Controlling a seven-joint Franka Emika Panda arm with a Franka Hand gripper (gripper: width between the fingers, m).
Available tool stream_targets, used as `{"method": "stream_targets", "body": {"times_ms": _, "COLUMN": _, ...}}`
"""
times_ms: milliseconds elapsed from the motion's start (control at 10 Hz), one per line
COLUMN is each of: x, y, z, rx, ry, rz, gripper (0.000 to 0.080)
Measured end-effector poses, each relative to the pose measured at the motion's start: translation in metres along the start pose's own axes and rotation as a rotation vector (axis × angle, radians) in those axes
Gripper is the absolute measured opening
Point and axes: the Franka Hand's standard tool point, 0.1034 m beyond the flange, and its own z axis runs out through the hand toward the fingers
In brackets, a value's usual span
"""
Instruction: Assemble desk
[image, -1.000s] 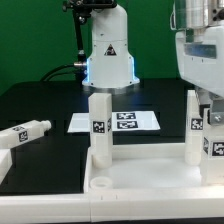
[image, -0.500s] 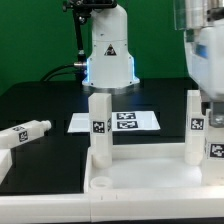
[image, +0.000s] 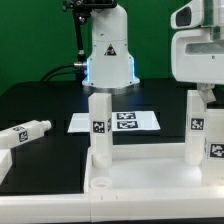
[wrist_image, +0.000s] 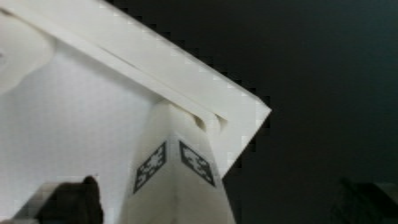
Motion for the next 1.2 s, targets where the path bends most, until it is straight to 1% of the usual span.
{"method": "stream_targets", "body": {"times_ms": 100, "x": 0.001, "y": 0.001, "z": 0.000, "rx": -0.005, "ry": 0.005, "rz": -0.092, "gripper": 0.0649}}
{"method": "stream_targets", "body": {"times_ms": 200, "x": 0.005, "y": 0.004, "z": 0.002, "rx": -0.026, "ry": 0.023, "rz": -0.284, "gripper": 0.0649}}
{"method": "stream_targets", "body": {"times_ms": 400, "x": 0.019, "y": 0.012, "z": 0.006, "rx": -0.043, "ry": 0.022, "rz": -0.609, "gripper": 0.0649}}
{"method": "stream_targets", "body": {"times_ms": 500, "x": 0.023, "y": 0.013, "z": 0.007, "rx": -0.047, "ry": 0.020, "rz": -0.688, "gripper": 0.0649}}
{"method": "stream_targets", "body": {"times_ms": 600, "x": 0.023, "y": 0.011, "z": 0.006, "rx": -0.046, "ry": 0.024, "rz": -0.676, "gripper": 0.0649}}
{"method": "stream_targets", "body": {"times_ms": 700, "x": 0.023, "y": 0.012, "z": 0.006, "rx": -0.047, "ry": 0.024, "rz": -0.657, "gripper": 0.0607}}
{"method": "stream_targets", "body": {"times_ms": 800, "x": 0.024, "y": 0.012, "z": 0.006, "rx": -0.047, "ry": 0.025, "rz": -0.656, "gripper": 0.0471}}
{"method": "stream_targets", "body": {"times_ms": 900, "x": 0.024, "y": 0.012, "z": 0.006, "rx": -0.045, "ry": 0.024, "rz": -0.624, "gripper": 0.0471}}
{"method": "stream_targets", "body": {"times_ms": 1000, "x": 0.024, "y": 0.012, "z": 0.006, "rx": -0.044, "ry": 0.026, "rz": -0.535, "gripper": 0.0316}}
{"method": "stream_targets", "body": {"times_ms": 1100, "x": 0.024, "y": 0.012, "z": 0.006, "rx": -0.042, "ry": 0.027, "rz": -0.473, "gripper": 0.0316}}
{"method": "stream_targets", "body": {"times_ms": 1200, "x": 0.025, "y": 0.013, "z": 0.006, "rx": -0.042, "ry": 0.030, "rz": -0.385, "gripper": 0.0284}}
